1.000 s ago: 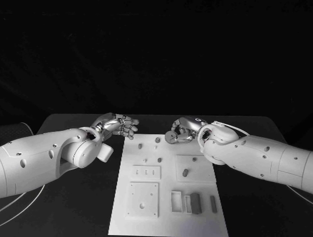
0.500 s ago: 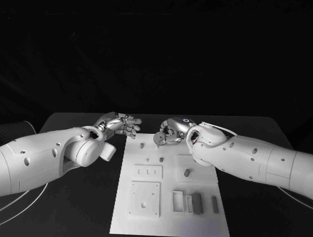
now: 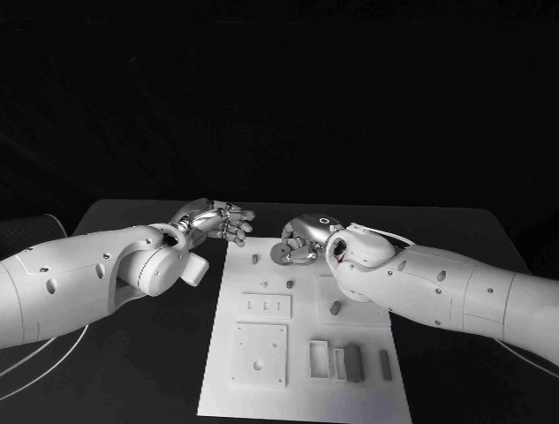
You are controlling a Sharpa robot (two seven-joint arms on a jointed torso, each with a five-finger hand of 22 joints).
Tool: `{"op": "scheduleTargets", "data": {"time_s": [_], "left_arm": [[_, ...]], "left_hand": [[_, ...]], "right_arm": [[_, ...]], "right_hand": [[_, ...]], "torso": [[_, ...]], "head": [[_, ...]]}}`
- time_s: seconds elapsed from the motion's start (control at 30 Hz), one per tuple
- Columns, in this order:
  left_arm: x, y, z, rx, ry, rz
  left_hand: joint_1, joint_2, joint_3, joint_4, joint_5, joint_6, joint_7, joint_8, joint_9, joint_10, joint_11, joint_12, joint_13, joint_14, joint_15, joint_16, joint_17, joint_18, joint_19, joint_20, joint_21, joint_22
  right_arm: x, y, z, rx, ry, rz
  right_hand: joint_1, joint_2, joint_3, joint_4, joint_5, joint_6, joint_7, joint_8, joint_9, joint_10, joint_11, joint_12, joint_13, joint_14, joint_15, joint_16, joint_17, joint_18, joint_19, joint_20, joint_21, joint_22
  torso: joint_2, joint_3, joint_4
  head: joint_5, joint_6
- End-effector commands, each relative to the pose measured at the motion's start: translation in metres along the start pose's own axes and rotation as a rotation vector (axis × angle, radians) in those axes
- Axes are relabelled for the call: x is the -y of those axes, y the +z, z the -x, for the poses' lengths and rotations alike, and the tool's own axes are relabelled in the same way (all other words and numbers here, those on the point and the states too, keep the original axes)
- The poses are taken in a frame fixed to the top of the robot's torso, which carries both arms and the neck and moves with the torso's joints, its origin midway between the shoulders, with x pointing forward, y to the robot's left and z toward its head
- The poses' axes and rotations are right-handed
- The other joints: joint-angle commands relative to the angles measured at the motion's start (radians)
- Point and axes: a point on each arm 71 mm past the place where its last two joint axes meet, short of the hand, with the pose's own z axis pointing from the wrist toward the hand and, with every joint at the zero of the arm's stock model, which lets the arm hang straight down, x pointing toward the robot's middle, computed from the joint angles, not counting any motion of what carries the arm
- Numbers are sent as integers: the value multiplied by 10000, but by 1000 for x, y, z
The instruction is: Assemble the parts on the task board
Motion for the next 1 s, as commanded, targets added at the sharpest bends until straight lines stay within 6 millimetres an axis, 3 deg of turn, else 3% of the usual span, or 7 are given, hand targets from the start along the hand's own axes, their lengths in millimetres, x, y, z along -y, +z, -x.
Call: {"op": "scheduleTargets", "data": {"time_s": [0.03, 0.2, 0.37, 0.63, 1.0], "left_arm": [[3, 1, -2, -15, 29, -131], [2, 0, 0, 24, 35, -116], [3, 0, 0, 16, 35, -122], [3, 1, 0, 25, 39, -115], [3, 1, 0, 19, 41, -120]], "left_hand": [[61, -57, 66, -14, 6, 46, 35, -47, 11, -22, 67, -63, 14, 82, 16, -56, 11, 153, 7, -18, -49, 9], [61, -58, 64, -11, 4, 46, 37, -51, 14, -22, 68, -66, 18, 83, 17, -60, 14, 152, 7, -16, -51, 12], [63, -60, 63, -10, 3, 45, 39, -54, 16, -22, 69, -69, 21, 83, 18, -63, 18, 151, 7, -16, -53, 14], [69, -57, 65, -9, 3, 45, 40, -59, 20, -21, 70, -74, 27, 85, 18, -69, 24, 151, 7, -16, -55, 17], [75, -52, 66, -6, 3, 47, 40, -63, 26, -20, 70, -79, 33, 87, 19, -76, 31, 150, 8, -15, -58, 21]], "right_arm": [[-4, -1, -2, 106, -598, 262], [-6, -2, -2, 279, -817, 369], [-9, -3, -3, 221, -830, 444], [-8, -3, -4, 362, -936, 425], [-8, -3, -12, 552, -1377, 573]], "right_hand": [[53, -80, 0, -73, 66, 380, 27, 44, 39, 48, -31, -40, -13, 31, -75, 49, -4, 1193, 53, 0, 30, 165], [80, -149, 6, -68, 98, 405, 18, 42, 40, 84, -41, -60, -25, 53, -82, 43, -11, 1193, 74, -2, 34, 162], [82, -177, 5, -61, 102, 423, 12, 44, 41, 107, -46, -72, -33, 75, -86, 42, -3, 1193, 91, -2, 37, 160], [89, -182, 12, -57, 105, 433, 9, 42, 40, 123, -49, -82, -39, 92, -90, 40, 3, 1193, 103, -2, 38, 157], [166, -221, 41, -75, 124, 469, -4, 39, 41, 176, -62, -107, -54, 130, -100, 34, -2, 1193, 138, -10, 43, 153]], "torso": [[-6, 3, -9], [-7, 29, -24], [-5, 19, -28], [-3, 42, -32], [-1, 41, -20]], "head": [[21, -11], [40, 4], [39, 15], [42, 25], [38, 49]]}}
